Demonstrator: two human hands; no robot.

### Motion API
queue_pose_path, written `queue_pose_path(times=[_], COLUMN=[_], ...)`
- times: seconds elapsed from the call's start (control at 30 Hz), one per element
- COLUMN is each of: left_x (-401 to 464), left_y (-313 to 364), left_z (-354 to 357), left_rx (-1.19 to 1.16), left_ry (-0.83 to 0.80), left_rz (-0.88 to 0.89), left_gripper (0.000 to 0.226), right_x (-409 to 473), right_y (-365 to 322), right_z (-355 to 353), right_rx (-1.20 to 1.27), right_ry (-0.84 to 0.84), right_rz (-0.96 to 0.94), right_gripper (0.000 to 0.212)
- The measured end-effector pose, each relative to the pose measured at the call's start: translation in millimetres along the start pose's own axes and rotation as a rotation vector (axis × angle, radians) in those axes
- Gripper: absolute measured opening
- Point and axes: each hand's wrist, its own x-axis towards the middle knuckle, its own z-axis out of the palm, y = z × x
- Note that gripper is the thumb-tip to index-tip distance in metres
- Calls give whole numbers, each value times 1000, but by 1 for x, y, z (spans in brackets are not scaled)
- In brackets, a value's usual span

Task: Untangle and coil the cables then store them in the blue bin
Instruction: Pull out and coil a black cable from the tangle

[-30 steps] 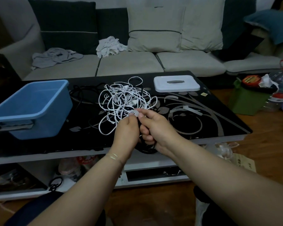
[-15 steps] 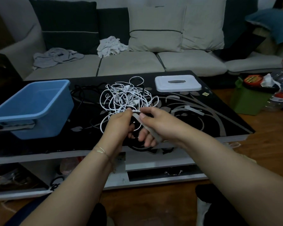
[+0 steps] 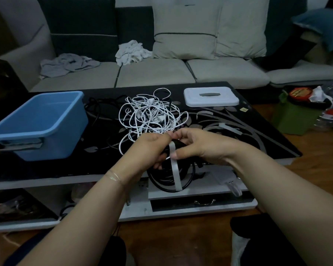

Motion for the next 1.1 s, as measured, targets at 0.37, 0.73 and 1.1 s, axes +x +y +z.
queue_pose_path(times=[0.37, 0.73, 1.1], left_x=[-3, -10, -14], left_y=[-3, 4, 4], left_z=[2, 2, 0], left_rx=[94, 195, 233], left_ry=[134, 73, 68], left_rz=[105, 190, 185], left_gripper=[57, 49, 41], right_x=[9, -2, -1], right_y=[8, 1, -2], right_z=[19, 31, 15], right_rx=[-256, -479, -271], right_ry=[258, 428, 93], right_rz=[-143, -207, -163], right_gripper=[37, 33, 38])
